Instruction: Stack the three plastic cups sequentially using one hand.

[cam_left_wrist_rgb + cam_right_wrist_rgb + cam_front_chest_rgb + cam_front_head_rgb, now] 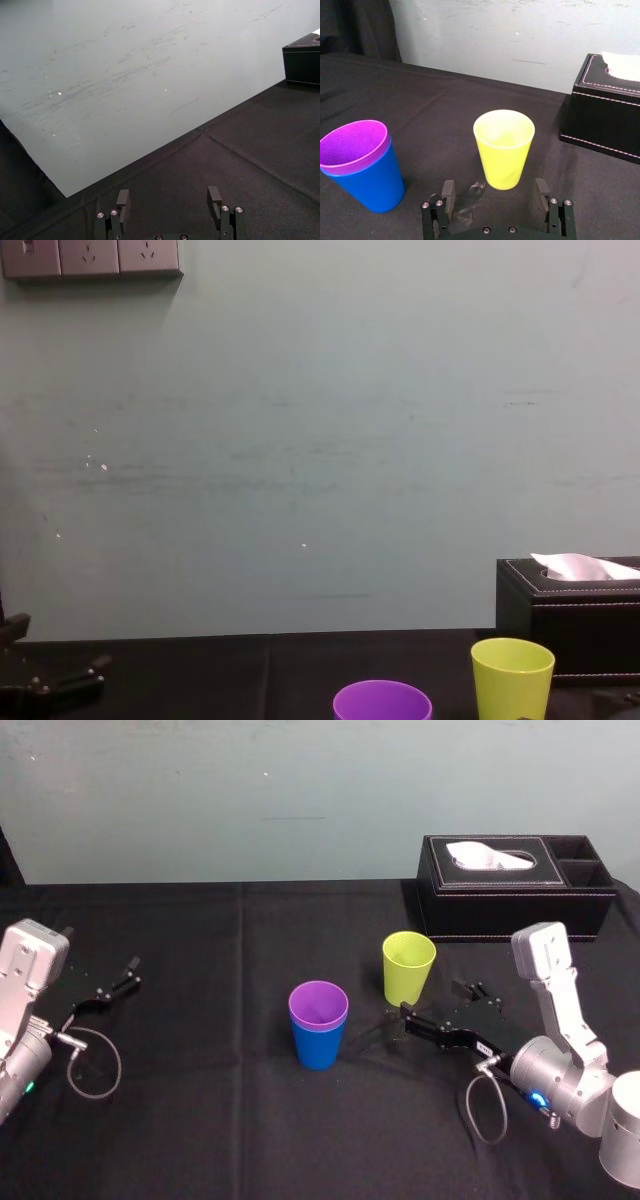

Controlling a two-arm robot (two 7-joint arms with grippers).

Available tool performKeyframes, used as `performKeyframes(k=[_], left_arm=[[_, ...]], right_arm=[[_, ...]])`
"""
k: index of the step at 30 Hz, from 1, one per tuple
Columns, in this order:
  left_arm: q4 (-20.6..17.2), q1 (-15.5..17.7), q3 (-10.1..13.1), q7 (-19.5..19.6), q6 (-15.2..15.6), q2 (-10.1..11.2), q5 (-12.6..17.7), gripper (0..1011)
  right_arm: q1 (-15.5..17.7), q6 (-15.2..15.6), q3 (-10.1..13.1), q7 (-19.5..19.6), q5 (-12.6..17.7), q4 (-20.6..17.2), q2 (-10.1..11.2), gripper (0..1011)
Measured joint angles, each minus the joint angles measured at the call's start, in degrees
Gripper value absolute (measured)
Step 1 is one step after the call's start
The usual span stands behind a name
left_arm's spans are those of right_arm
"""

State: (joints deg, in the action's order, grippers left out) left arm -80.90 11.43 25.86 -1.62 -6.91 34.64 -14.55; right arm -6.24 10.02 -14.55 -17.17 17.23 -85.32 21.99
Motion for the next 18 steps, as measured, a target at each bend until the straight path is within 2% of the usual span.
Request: performKeyframes(k=[18], left_arm=[[0.0, 0.0, 0.0, 0.0, 0.0, 0.0, 0.0, 1010]], right_arm=[[-3.0, 0.89, -0.46, 0.44, -1.09, 2.93, -2.04, 1003]])
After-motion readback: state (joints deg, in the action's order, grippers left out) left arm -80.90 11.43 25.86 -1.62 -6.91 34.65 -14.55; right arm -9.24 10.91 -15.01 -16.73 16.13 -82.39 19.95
